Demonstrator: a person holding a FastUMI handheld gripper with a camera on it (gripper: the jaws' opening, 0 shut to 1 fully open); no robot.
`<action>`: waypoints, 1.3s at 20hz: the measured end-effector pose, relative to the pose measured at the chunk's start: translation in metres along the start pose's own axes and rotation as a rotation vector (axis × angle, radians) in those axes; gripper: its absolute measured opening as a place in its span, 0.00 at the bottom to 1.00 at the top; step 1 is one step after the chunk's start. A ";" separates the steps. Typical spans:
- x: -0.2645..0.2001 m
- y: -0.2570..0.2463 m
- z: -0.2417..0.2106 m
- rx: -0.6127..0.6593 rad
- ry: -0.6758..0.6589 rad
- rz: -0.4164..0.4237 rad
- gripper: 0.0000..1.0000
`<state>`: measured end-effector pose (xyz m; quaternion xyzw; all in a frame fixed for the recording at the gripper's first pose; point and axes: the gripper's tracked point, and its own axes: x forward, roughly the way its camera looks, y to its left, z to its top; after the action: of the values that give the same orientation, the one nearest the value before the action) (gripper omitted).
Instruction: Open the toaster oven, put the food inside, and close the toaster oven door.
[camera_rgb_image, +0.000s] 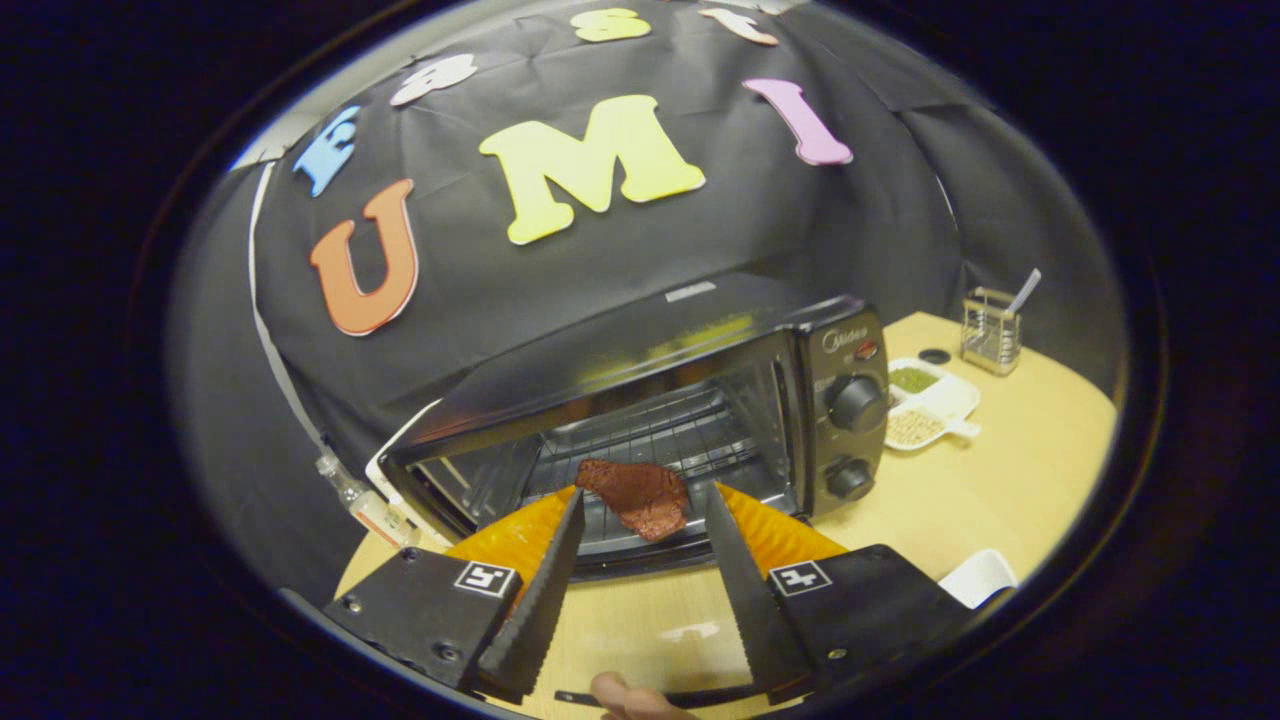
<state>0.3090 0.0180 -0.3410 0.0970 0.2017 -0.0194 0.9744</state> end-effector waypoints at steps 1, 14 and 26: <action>-0.015 0.003 0.003 -0.033 -0.018 -0.009 0.86; -0.111 0.021 -0.087 -0.298 0.016 -0.029 0.99; -0.089 -0.003 -0.181 -0.231 0.269 -0.060 0.99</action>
<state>0.1569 0.0506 -0.4695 -0.0197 0.3340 -0.0120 0.9423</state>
